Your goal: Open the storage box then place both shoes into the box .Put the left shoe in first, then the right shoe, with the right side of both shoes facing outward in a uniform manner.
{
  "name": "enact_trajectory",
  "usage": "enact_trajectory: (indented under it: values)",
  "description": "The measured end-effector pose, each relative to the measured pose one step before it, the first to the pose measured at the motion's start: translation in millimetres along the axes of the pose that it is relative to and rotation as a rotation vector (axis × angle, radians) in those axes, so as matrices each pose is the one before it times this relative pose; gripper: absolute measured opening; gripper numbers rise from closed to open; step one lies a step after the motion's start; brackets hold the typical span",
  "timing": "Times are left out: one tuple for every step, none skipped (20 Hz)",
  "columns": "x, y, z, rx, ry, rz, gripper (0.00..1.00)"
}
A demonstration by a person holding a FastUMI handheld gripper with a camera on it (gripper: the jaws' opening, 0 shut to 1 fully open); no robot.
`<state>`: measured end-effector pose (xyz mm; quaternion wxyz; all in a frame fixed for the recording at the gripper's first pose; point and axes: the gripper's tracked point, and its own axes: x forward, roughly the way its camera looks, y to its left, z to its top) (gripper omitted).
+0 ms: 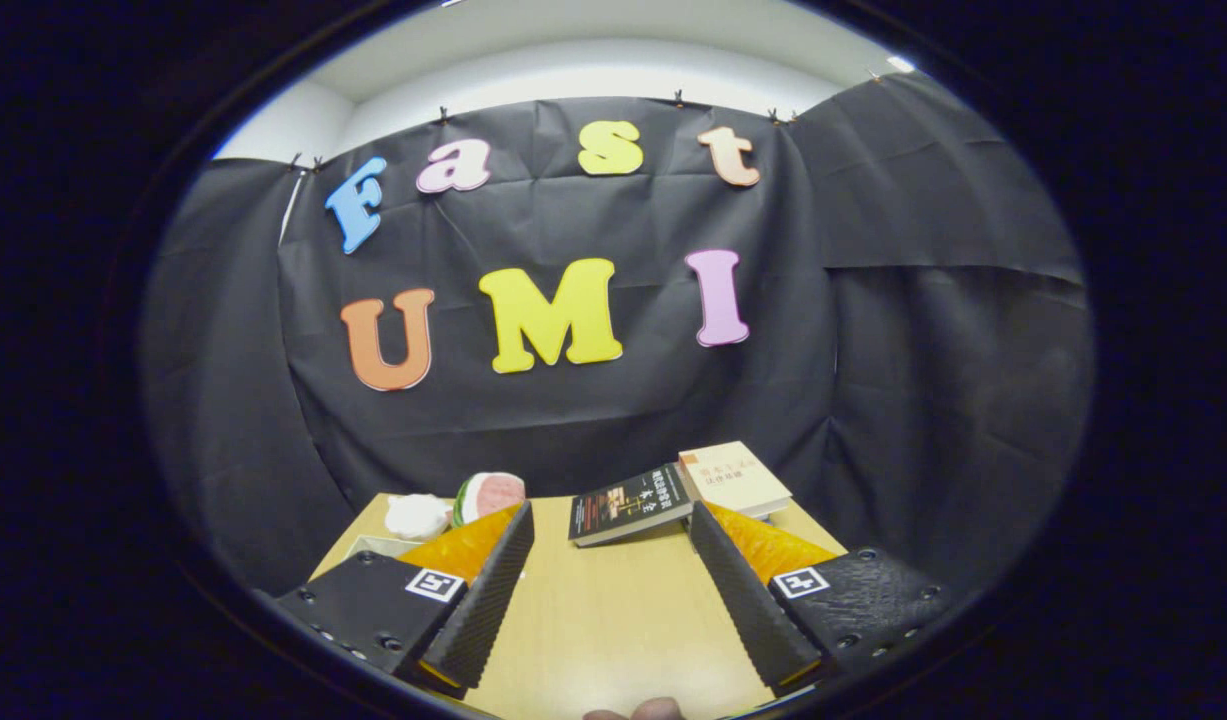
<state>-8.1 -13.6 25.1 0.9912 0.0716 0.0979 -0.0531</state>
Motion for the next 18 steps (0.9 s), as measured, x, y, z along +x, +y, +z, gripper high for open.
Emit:
enact_trajectory:
  values:
    - [-1.25, -5.28, 0.65, -0.0043, -0.00593, 0.00012, 0.96]
    - [-1.86, -4.45, 2.63, -0.00456, -0.01078, -0.00029, 0.96]
    - [0.71, -4.24, 4.78, -0.00415, -0.01302, 0.00029, 0.96]
    - [-2.41, -2.99, 3.79, -0.00213, -0.01217, 0.0022, 0.96]
    - [-1.48, -2.93, 2.71, -0.00321, -0.01215, 0.00421, 0.96]
    - [-1.64, -2.32, 2.11, -0.00383, -0.00659, 0.00134, 0.96]
    - [-0.34, -1.87, 0.9, -0.00284, -0.00845, 0.00366, 0.96]
    - [-1.55, -0.26, 2.07, 0.00035, -0.00449, 0.00317, 0.96]
    - [-0.49, 0.05, 0.92, -0.00078, -0.00502, 0.00535, 0.96]
    - [-0.41, -0.25, -0.04, 0.00197, -0.00076, 0.00352, 0.96]
    - [9.97, -2.18, 1.07, 0.00284, 0.00053, 0.00554, 0.96]
    - [-0.6, 1.24, -1.44, 0.00049, 0.00538, 0.006, 0.96]
    - [1.41, -0.25, -2.11, -0.00491, 0.00216, 0.0031, 0.96]
    - [-0.95, -0.48, 0.11, -0.00636, -0.00041, 0.00047, 0.96]
    - [0.77, 0.39, 1.57, -0.0045, -0.00638, 0.00337, 0.96]
    - [0.77, 1.26, 0.86, -0.00009, -0.00366, 0.00281, 0.96]
    - [0.53, 3.06, -1.68, 0.00386, 0.00143, 0.00763, 0.96]
    - [0.39, 3.22, -0.98, 0.00121, 0.00291, 0.00597, 0.96]
